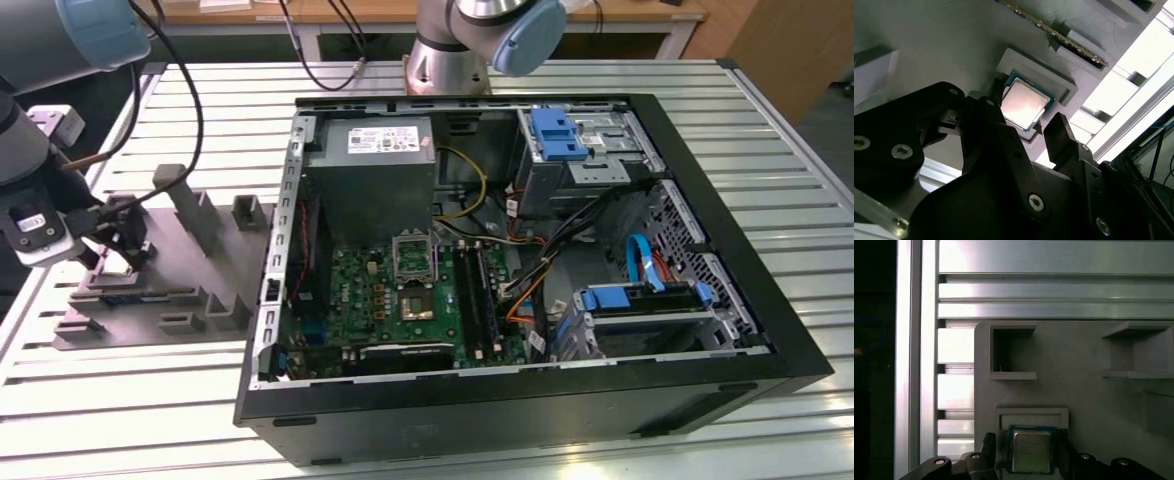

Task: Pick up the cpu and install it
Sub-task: 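Pick up the cpu and move it towards the insertion slot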

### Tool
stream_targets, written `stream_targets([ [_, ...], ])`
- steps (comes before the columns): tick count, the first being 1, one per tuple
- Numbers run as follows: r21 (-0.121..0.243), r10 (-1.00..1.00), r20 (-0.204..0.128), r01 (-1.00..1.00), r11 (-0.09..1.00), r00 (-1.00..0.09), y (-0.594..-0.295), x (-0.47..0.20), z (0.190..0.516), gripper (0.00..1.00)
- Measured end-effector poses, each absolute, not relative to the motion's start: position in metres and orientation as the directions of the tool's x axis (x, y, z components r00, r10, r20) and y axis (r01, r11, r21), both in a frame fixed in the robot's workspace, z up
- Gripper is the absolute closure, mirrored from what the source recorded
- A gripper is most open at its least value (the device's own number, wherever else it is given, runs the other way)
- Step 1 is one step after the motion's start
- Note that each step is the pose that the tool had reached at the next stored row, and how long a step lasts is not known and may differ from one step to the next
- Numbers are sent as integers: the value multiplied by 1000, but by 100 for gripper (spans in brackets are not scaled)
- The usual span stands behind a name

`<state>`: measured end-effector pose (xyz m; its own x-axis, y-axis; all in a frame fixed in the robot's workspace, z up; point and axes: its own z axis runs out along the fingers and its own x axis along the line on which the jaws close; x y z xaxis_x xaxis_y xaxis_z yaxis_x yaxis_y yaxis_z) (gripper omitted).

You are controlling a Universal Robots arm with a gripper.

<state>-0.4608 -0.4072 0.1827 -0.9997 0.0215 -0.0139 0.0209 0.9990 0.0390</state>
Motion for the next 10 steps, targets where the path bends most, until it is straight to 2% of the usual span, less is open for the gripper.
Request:
stream_targets([
  [10,39,21,-14,21,999,-1000,-407,-461,183,41],
])
